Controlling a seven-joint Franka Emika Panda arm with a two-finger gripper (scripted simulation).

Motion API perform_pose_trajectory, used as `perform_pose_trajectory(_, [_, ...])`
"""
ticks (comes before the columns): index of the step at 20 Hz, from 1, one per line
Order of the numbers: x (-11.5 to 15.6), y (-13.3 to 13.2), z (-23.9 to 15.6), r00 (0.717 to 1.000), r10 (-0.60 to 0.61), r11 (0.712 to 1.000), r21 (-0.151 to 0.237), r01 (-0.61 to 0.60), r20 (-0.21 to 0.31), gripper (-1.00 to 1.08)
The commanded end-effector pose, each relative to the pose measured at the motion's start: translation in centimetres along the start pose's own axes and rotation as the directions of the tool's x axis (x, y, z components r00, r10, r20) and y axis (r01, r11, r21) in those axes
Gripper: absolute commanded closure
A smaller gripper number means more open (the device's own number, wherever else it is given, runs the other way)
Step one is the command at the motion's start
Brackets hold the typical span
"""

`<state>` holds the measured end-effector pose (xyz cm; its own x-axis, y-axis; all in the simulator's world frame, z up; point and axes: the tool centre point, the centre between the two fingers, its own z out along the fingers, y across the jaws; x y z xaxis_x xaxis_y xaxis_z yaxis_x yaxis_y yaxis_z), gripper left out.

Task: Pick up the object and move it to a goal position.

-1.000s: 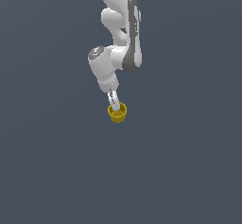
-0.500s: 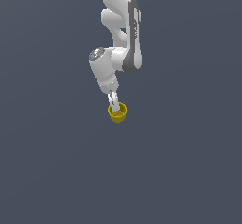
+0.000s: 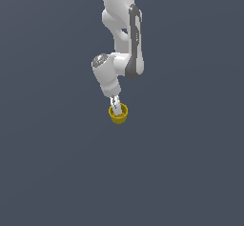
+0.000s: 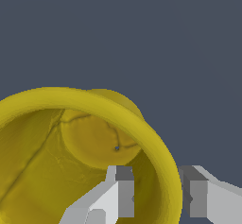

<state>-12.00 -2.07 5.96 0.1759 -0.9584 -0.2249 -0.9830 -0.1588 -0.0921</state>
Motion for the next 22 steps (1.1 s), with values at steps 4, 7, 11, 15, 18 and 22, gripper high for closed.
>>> perform_pose_trajectory(4, [0.0, 0.0, 0.0, 1.0, 0.0, 1.0, 0.001, 0.0, 0.0, 1.08])
perform_pose_trajectory(7, [0.0, 0.0, 0.0, 1.0, 0.0, 1.0, 0.001, 0.0, 0.0, 1.08])
perform_pose_trajectory(11, [0.0, 0.0, 0.0, 1.0, 0.0, 1.0, 0.001, 0.0, 0.0, 1.08])
perform_pose_trajectory(15, [0.4, 0.2, -0.6, 1.0, 0.0, 1.0, 0.001, 0.0, 0.0, 1.08])
perform_pose_trajectory(18, [1.0, 0.6, -1.6, 1.0, 0.0, 1.0, 0.001, 0.0, 0.0, 1.08])
perform_pose_trajectory(22, [2.3, 1.3, -3.8, 1.0, 0.001, 1.0, 0.001, -0.001, 0.001, 1.08])
